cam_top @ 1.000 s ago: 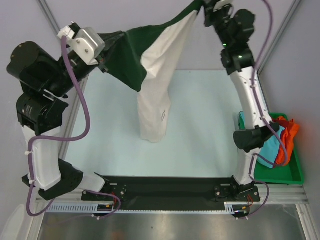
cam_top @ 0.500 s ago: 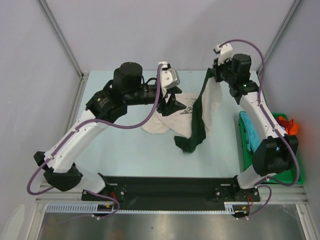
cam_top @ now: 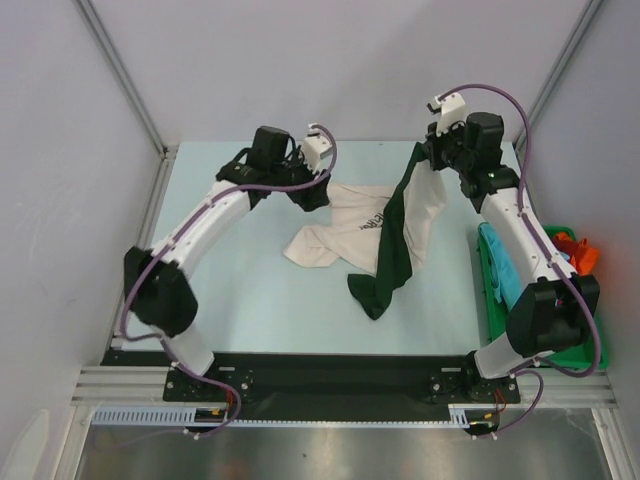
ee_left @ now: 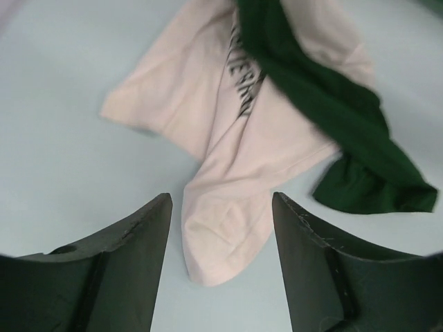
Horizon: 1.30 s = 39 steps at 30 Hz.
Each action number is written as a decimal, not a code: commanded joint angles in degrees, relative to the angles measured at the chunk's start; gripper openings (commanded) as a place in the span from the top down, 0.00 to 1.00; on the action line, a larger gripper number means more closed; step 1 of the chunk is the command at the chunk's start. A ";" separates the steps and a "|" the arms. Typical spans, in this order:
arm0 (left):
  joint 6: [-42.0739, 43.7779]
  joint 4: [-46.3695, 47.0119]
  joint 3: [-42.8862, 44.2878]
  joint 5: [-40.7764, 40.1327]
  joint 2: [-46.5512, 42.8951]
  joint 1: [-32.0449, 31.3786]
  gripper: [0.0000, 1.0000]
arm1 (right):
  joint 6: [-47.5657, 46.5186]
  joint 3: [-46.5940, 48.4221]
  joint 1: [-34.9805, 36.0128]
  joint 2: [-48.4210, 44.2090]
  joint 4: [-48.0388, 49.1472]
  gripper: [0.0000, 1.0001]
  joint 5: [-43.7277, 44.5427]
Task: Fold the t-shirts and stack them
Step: Flatten the tshirt out
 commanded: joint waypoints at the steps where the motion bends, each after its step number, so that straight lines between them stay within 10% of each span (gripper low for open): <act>1: -1.65 -1.63 1.80 5.12 7.82 3.72 0.34 | -1.17 2.82 0.30 -3.15 0.75 1.00 -0.97; 18: -11.41 1.70 31.16 8.47 42.01 10.93 0.41 | -4.16 1.32 0.91 -5.43 -9.70 1.00 0.79; 39: -17.04 8.74 42.33 7.06 55.04 10.93 0.39 | -5.04 4.40 4.69 -6.14 -17.27 1.00 6.15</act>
